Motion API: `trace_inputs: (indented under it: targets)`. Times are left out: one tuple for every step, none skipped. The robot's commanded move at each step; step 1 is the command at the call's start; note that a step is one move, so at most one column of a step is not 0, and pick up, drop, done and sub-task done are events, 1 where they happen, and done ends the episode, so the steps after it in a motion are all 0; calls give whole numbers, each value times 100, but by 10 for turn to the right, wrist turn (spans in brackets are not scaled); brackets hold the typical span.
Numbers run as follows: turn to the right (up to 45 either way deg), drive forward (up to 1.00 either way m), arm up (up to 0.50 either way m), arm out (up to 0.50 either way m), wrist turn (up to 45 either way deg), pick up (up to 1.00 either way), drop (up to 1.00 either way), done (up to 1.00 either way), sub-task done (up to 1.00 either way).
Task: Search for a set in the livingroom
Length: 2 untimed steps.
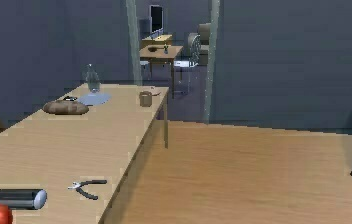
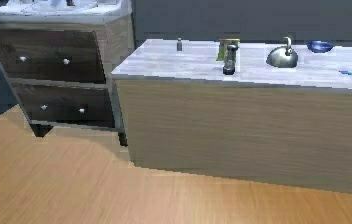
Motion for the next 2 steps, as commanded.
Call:
trace_inputs:
  targets:
    - [0,5,0,0,0,0,0,0,0]
    - [450,0,0,0,0,0,0,0,0]
